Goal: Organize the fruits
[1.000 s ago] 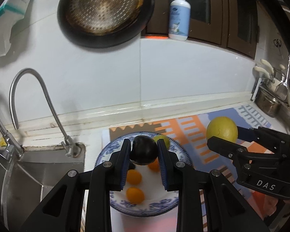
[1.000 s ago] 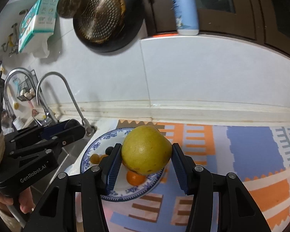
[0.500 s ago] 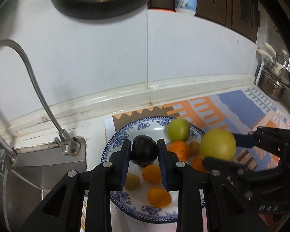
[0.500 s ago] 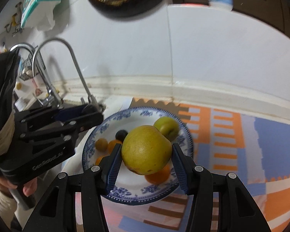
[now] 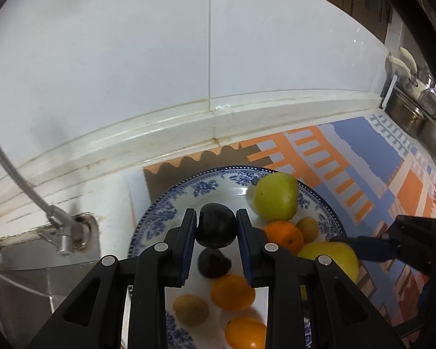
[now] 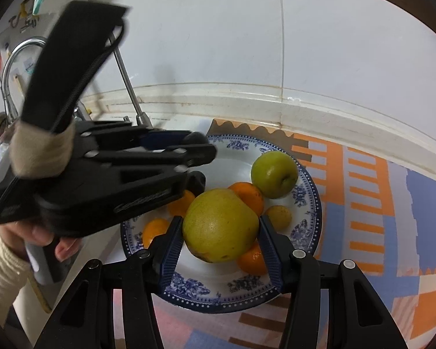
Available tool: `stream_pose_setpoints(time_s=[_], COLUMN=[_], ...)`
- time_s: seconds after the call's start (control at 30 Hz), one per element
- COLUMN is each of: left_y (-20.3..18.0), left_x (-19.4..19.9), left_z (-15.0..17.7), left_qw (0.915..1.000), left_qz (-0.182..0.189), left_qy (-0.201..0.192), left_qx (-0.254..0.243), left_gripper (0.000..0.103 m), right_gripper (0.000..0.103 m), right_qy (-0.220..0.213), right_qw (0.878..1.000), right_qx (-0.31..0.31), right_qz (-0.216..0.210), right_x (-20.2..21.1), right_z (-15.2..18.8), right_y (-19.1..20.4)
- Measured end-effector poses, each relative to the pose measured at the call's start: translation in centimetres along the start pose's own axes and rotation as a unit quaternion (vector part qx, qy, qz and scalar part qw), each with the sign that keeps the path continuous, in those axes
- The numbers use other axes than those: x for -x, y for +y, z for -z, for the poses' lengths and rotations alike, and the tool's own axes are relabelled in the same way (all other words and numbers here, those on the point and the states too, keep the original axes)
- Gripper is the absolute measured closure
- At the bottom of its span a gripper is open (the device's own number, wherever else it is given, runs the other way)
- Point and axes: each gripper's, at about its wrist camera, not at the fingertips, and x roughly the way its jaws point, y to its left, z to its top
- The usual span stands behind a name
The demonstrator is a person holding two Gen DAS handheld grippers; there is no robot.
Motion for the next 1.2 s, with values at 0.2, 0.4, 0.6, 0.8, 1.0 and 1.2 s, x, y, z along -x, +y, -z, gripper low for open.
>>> stream_pose_setpoints(time_s=[0.2,0.4,0.6,0.8,1.0,1.2], left_y=[0.2,0.4,-0.9,-2.8,-5.2,-7.5], left_x=[0.9,4.2,8.4,11.8,14.4,15.8], left_z=[-0.1,0.1,0.9,2.3,3.9,6.1], left_qw=[0.9999,0.9983,0.996,0.9934,0.9907,0.9869], left_qz=[-0.016,-0.049,-0.075,-0.087,-0.09,-0.109], left_qy=[-0.005,-0.019,-0.046,-0.071,-0.096,-0.108], left_qx=[0.005,0.024,0.019,0.025,0.034,0.049], left_gripper=[0.049,0.049,0.047,0.045,0.035,0.027], right_gripper=[0.05,0.044,0.044,0.044,0.033,0.032], right_qy=[0.003,-0.018,-0.04,-0.064,-0.094,-0.097], right_qw=[1.0,1.0,0.999,0.997,0.992,0.991], right_qx=[0.001,0.001,-0.013,-0.016,-0.026,-0.044], right_qz=[0.001,0.011,0.017,0.048,0.074,0.086], right_x=[-0.7,0.4,2.9,6.7,10.5,12.9], right_z=[-0.1,0.0,0.3,1.3,2.6,4.3], right_y=[-0.2,0.0,-0.1,-0.2,-0.9,-2.7])
